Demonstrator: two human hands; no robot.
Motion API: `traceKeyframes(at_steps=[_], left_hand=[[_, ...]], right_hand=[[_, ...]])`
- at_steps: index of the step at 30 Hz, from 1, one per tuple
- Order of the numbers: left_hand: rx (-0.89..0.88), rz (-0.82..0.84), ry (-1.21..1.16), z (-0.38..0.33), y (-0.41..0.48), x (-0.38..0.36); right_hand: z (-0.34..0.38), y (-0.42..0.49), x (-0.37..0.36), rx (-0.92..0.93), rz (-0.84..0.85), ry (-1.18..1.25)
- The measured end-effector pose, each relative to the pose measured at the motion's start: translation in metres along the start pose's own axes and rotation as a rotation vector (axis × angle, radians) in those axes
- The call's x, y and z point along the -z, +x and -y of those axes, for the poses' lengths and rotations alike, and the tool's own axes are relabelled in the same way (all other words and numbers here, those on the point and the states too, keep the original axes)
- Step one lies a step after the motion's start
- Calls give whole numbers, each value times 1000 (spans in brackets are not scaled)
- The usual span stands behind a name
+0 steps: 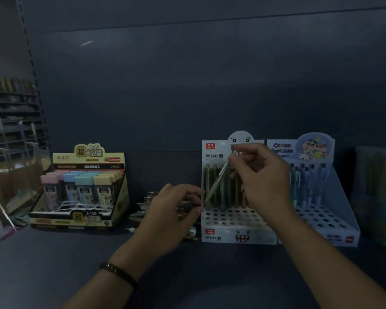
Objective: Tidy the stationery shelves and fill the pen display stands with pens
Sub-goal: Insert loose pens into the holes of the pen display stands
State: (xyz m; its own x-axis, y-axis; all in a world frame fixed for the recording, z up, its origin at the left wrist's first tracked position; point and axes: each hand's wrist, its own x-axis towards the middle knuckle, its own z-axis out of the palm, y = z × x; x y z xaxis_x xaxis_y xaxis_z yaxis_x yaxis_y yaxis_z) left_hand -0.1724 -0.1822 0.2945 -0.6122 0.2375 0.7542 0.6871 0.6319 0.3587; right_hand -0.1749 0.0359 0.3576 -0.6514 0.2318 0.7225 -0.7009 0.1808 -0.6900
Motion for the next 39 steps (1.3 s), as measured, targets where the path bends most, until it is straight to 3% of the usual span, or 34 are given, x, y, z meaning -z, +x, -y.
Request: traceKeyframes(at_steps=[6, 12, 20, 26, 33, 39], left_hand=[[-211, 161, 96, -2, -1, 2], [-241, 249, 163, -2, -2, -1], [-209, 250, 132, -3, -3, -2], [-223, 250, 123, -3, -2, -3], [-261, 246, 86, -3, -3, -1], [-256, 121, 17, -1, 2, 6]], right_hand=[[-8, 2, 5, 94, -61, -171], [-19, -3, -1, 170, 10, -321], [-30, -2, -5, 134, 54, -397], [-26, -3, -6, 215, 164, -570], [-22, -2, 0, 70, 365, -713], [-21, -7, 0, 63, 402, -723]])
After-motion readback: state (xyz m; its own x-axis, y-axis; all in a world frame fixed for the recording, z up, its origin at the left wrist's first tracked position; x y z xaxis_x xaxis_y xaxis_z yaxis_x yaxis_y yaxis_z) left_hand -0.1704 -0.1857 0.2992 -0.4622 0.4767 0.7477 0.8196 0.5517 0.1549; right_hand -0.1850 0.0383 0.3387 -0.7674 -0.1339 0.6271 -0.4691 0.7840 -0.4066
